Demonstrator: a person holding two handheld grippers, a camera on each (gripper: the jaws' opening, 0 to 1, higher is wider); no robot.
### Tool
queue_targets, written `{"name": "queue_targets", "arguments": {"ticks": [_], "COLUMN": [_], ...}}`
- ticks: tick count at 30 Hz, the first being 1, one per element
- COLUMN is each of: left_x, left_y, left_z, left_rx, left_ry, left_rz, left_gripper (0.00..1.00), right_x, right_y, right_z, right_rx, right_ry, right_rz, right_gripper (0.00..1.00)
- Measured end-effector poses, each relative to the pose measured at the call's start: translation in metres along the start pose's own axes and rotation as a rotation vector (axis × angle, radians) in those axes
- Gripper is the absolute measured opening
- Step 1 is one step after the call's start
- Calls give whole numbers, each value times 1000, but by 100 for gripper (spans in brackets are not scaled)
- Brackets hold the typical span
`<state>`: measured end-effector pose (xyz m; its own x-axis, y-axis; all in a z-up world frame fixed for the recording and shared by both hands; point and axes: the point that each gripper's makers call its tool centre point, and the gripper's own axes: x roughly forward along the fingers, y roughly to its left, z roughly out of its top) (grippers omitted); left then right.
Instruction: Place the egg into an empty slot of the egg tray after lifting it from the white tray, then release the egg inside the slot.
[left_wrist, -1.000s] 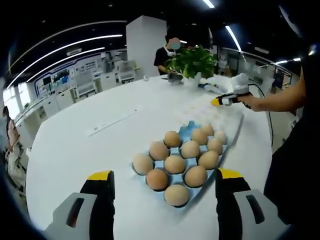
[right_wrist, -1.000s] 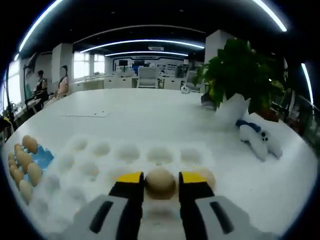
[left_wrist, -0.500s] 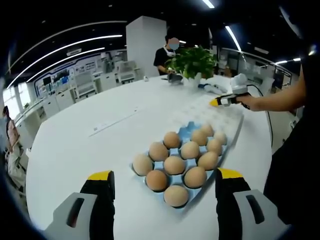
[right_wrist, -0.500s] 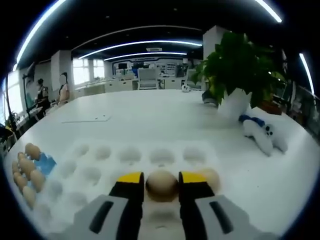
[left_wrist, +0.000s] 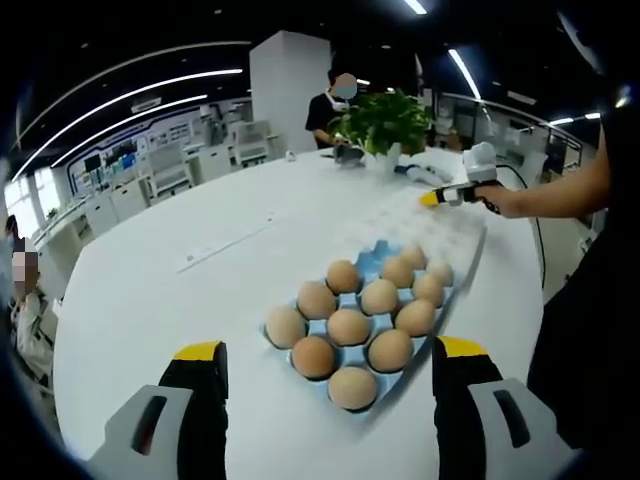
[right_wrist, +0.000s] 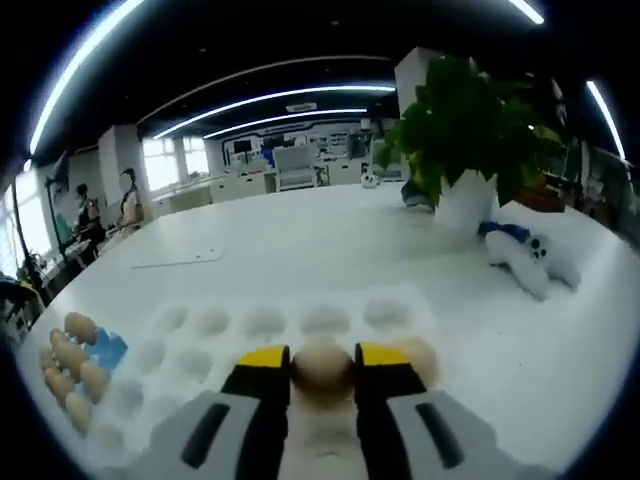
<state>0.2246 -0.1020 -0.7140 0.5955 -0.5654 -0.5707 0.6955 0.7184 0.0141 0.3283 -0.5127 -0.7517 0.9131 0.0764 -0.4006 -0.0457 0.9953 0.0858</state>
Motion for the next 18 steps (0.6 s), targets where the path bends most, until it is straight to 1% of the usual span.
{"name": "queue_targets", "arguments": {"ticks": [1,2,3,5,6,8,9,10,11,12,13,15,17,18], "left_x": [0,0,0,-1,0,0,0,0,1,1,2,2,3,3], "left_y": [0,0,-1,-2,-3,-4,-3,-3,-3,-3,-3,-4,-4,-5], "left_z": [-1,-2,-3,-3,-3,-1,0,1,2,2,2,3,3,3], "left_rx": [0,3,8,10,8,11,10,8,9,9,11,11,12,12], "left_ry": [1,6,15,17,16,15,12,10,8,8,9,10,10,12], "left_rz": [0,0,-1,-5,-7,-8,-8,-7,-7,-7,-8,-11,-14,-14], "left_gripper": [86,86,86,86,86,86,86,86,86,86,86,86,86,86], "right_x": [-2,-5,-7,-10,-11,-12,-13,-12,-13,-13,-13,-12,-11,-9], "right_y": [4,13,19,30,41,56,69,76,88,100,113,135,158,170], "right_z": [4,12,15,23,28,33,36,37,39,38,36,34,30,26], "right_rx": [2,1,2,-20,-36,-33,-23,-13,-18,-30,-37,-27,-46,-59], "right_ry": [-9,-27,-35,-52,-63,-77,-80,-80,-90,-82,-74,-68,-61,-47], "right_rz": [10,41,58,80,108,142,184,200,226,264,287,350,403,441], "right_gripper": [25,25,25,24,24,24,24,24,24,24,25,25,25,25]}}
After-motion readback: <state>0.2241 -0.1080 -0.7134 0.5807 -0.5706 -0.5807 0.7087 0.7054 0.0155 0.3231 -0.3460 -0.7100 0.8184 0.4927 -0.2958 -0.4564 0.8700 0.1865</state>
